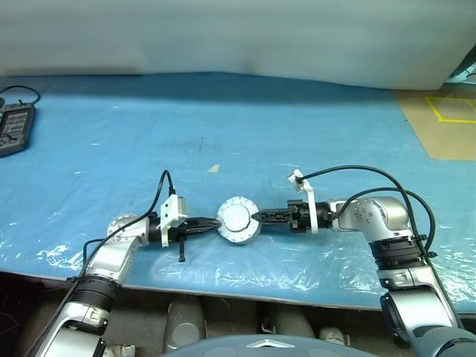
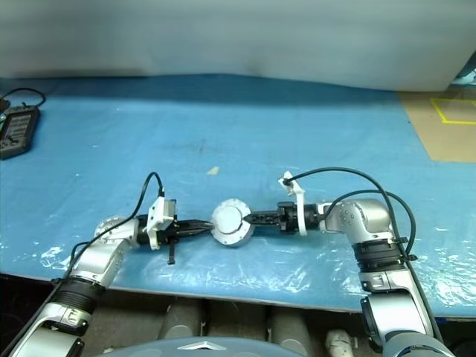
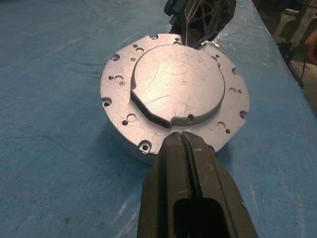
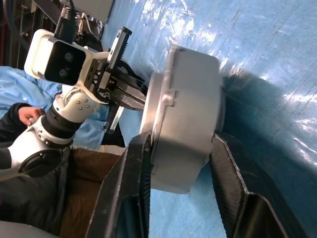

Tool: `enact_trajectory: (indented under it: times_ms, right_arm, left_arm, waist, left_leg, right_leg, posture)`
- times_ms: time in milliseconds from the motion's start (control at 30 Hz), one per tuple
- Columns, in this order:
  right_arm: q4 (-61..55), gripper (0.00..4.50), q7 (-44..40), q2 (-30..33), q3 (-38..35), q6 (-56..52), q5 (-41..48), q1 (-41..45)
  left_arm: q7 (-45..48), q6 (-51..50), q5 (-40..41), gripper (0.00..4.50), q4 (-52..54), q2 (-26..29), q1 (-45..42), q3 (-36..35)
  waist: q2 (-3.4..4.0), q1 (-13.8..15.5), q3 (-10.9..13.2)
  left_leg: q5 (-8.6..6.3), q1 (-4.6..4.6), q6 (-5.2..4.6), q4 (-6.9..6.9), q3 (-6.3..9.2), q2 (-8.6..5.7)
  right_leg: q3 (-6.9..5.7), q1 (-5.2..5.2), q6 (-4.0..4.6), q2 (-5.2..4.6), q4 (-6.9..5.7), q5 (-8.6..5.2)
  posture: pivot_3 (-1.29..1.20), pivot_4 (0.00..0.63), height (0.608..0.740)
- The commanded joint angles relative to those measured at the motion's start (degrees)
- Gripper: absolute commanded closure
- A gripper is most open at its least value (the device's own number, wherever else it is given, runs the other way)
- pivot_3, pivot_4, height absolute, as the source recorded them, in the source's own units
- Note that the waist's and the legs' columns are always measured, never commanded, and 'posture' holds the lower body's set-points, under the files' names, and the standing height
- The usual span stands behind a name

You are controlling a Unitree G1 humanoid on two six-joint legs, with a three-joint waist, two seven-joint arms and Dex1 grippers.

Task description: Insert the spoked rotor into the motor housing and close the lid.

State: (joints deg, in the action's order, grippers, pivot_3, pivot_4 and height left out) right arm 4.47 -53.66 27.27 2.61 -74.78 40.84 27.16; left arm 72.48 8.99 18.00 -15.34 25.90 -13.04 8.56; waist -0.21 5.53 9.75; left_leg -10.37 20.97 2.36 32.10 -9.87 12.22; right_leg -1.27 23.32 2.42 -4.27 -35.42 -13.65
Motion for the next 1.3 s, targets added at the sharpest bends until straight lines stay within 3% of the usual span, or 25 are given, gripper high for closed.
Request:
enact_trajectory:
  times_ms: [33, 267, 400, 633, 767, 900, 1233, 1300]
  right_arm:
    - [-1.1, 3.22, -0.6, 0.1, -0.5, 0.0, 1.6, 0.6]
    - [-0.8, 3.22, 0.0, -0.5, -1.3, -0.1, 1.9, 0.8]
    - [1.8, 3.22, 1.8, -2.4, -4.2, 0.2, 2.1, 2.1]
    - [6.3, 3.22, 6.0, -7.0, -12.3, 0.6, 4.3, 5.8]
    - [8.1, 3.22, 9.2, -10.1, -18.5, -0.1, 7.0, 8.2]
    - [8.9, 3.22, 11.8, -11.8, -21.6, -0.4, 8.1, 9.4]
    - [11.1, 3.22, 21.1, -17.2, -31.7, -2.7, 14.4, 13.6]
    - [10.3, 3.22, 22.2, -17.9, -31.9, -3.1, 15.2, 13.6]
  left_arm:
    - [-0.4, -0.1, -0.9, 4.5, -0.7, 0.3, 0.6, 0.0]
    - [-3.3, 0.2, -0.6, 4.5, -1.1, -0.7, 0.7, -1.5]
    - [-6.8, -5.5, 2.9, 4.5, -1.1, -2.0, 0.3, -4.8]
    - [-8.2, -14.1, 7.3, 4.5, 0.7, -1.9, 0.3, -8.2]
    - [-13.9, -15.3, 7.7, 4.5, -1.0, -4.3, -1.6, -11.2]
    - [-17.0, -18.6, 11.1, 3.63, 0.9, -7.3, -2.5, -13.9]
    - [-23.0, -40.3, 28.4, 0.01, 12.4, -13.1, -0.6, -17.7]
    - [-23.4, -45.8, 32.9, 0.01, 13.7, -13.7, 0.3, -18.2]
  waist:
    - [0.0, 0.0, 0.0]
    - [0.0, 0.0, 0.0]
    - [0.0, 0.0, 0.0]
    - [0.0, 0.0, 0.0]
    - [0.0, 0.0, 0.0]
    - [0.0, 0.0, 0.0]
    - [-0.01, -0.1, 0.0]
    - [-0.01, -0.1, 0.0]
  left_leg:
    - [0.0, 0.0, 0.0, 0.0, 0.0, 0.0]
    - [0.0, 0.0, 0.0, 0.01, 0.0, 0.0]
    - [0.0, 0.0, 0.0, 0.05, 0.0, -0.01]
    - [0.01, 0.25, 0.01, 0.05, 0.0, -0.24]
    - [0.02, 0.65, 0.01, 0.07, 0.0, -0.27]
    - [0.02, 0.78, 0.0, 0.15, 0.02, -0.27]
    - [0.02, 0.81, 0.01, 0.15, 0.02, -0.28]
    - [0.03, 0.81, 0.01, 0.13, 0.02, -0.27]
  right_leg:
    - [0.0, 0.0, 0.0, 0.0, -0.01, 0.0]
    - [0.0, -0.01, 0.0, 0.0, -0.01, 0.0]
    - [0.0, 0.0, 0.0, 0.0, -0.05, 0.0]
    - [0.0, 0.25, 0.0, 0.0, -0.08, 0.0]
    - [0.0, 0.7, 0.0, 0.01, -0.2, 0.02]
    - [-0.01, 0.8, -0.01, 0.01, -0.27, 0.03]
    - [-0.01, 0.85, 0.0, 0.0, -0.27, 0.03]
    - [-0.01, 0.86, 0.0, 0.02, -0.27, 0.02]
  posture:
    - [0.0, 0.15, 0.74]
    - [0.0, 0.15, 0.74]
    - [0.0, 0.15, 0.74]
    - [0.0, 0.15, 0.74]
    - [0.0, 0.15, 0.74]
    - [0.0, 0.15, 0.74]
    - [0.0, 0.15, 0.74]
    - [0.0, 0.15, 0.74]
